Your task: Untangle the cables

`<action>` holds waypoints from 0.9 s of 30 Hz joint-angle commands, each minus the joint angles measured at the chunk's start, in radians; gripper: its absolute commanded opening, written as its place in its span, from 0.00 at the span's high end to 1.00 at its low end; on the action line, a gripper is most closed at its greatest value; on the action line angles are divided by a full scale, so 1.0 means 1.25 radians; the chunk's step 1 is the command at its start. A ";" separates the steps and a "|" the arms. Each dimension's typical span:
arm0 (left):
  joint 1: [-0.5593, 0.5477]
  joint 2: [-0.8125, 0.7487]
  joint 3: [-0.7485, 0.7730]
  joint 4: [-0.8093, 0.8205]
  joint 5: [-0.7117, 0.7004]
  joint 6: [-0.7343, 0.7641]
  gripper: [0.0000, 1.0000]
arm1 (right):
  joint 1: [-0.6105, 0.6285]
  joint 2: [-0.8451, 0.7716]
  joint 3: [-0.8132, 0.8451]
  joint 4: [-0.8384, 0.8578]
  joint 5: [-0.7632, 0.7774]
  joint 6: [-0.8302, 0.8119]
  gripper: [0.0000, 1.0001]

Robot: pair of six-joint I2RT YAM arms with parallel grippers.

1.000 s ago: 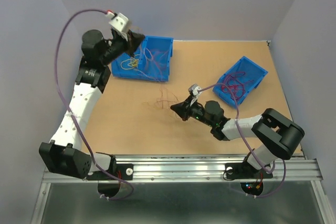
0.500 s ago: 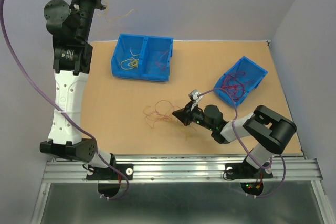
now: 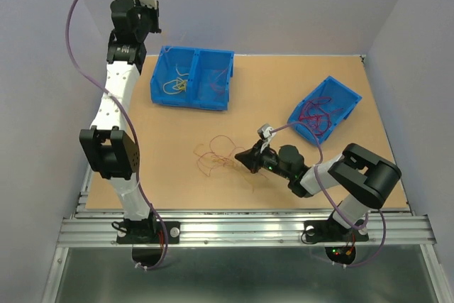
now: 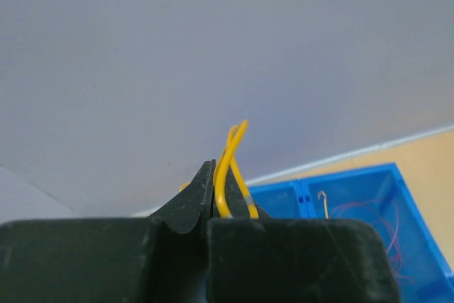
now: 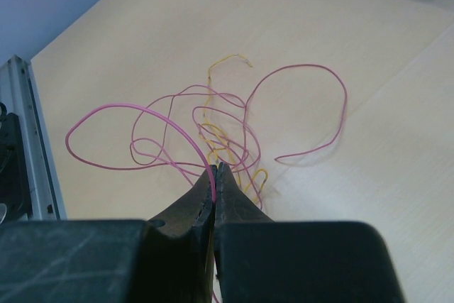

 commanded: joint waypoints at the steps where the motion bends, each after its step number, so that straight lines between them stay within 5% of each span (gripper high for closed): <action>1: 0.001 -0.001 -0.063 0.099 0.019 0.009 1.00 | 0.008 -0.032 -0.023 0.066 -0.009 0.003 0.99; 9: 0.001 0.152 -0.092 0.108 0.002 -0.020 1.00 | 0.009 -0.054 -0.041 0.069 -0.009 0.005 0.99; 27: -0.051 0.286 -0.075 -0.132 -0.156 0.207 1.00 | 0.008 -0.092 -0.071 0.071 0.002 0.008 0.99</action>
